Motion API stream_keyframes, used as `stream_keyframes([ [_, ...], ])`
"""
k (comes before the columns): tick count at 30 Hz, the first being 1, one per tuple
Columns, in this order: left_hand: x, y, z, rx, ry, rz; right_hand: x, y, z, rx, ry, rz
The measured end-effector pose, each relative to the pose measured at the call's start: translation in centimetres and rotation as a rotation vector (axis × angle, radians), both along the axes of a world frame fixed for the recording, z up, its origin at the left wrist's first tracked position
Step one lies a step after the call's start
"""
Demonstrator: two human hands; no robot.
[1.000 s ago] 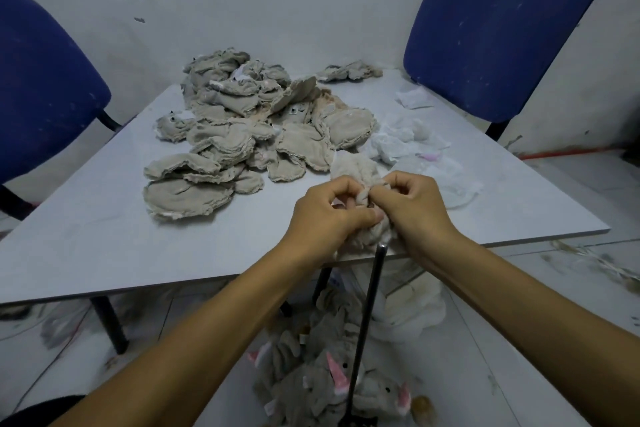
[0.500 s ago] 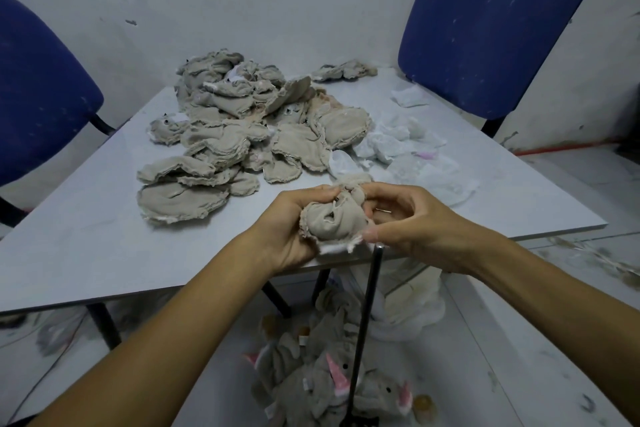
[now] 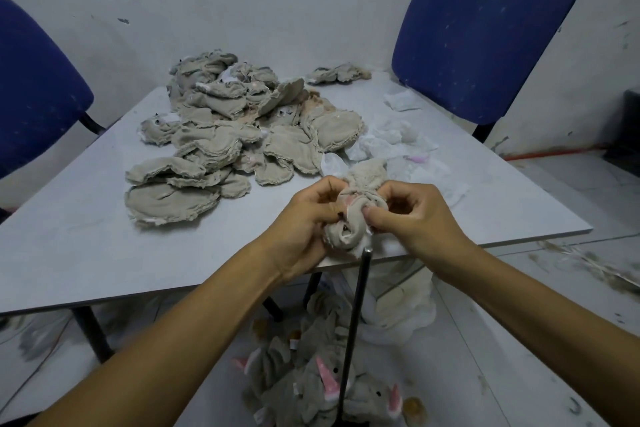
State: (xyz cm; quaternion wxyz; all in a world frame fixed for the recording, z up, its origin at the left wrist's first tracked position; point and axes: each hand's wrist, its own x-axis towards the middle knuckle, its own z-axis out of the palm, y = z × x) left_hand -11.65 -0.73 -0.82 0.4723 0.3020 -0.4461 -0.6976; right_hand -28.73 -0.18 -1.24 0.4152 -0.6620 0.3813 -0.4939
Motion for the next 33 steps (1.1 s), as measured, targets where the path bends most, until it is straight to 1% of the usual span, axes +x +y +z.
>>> stream_keyframes([
  [4,-0.1,-0.1,0.5,-0.037,-0.012,0.051,1.4,-0.6,-0.5,0.01,-0.039,-0.168],
  [8,0.3,-0.7,0.4,-0.13,-0.219,0.158,2.7,-1.8,-0.9,0.066,-0.063,-0.313],
  [11,1.2,-1.1,0.7,-0.124,-0.322,0.122,3.0,-2.6,-1.0,0.094,-0.014,-0.349],
  [13,1.7,-1.3,0.8,-0.098,-0.366,0.116,2.9,-3.0,-1.0,0.127,0.032,-0.313],
  [16,1.7,-1.1,0.8,-0.068,-0.345,0.212,2.1,-3.1,-0.9,0.2,0.017,-0.109],
  [18,1.4,-1.0,0.8,-0.031,-0.343,0.29,1.8,-2.7,-0.7,0.216,0.018,-0.019],
  [20,1.0,-1.1,0.7,0.017,-0.36,0.351,1.7,-2.0,-0.5,0.19,0.044,0.013],
  [22,1.0,-1.4,0.7,0.053,-0.392,0.371,1.7,-1.6,-0.5,0.114,0.13,0.001],
  [25,1.4,-1.4,0.8,0.075,-0.414,0.342,1.4,-1.2,-0.4,0.088,0.226,0.041],
  [26,1.5,-1.4,0.9,0.084,-0.41,0.309,1.4,-1.1,-0.4,0.09,0.243,0.052],
  [28,1.9,-1.4,1.0,0.101,-0.395,0.216,1.7,-1.0,-0.4,0.063,0.266,0.003],
  [30,2.4,-1.3,1.0,0.117,-0.309,0.119,1.9,-1.3,-0.4,0.036,0.244,-0.06],
  [32,2.9,-1.1,1.0,0.137,-0.191,0.05,1.7,-1.6,-0.2,0.067,0.204,-0.047],
  [33,3.1,-1.0,1.0,0.127,-0.174,0.035,1.6,-1.7,-0.1,0.087,0.184,-0.02],
])
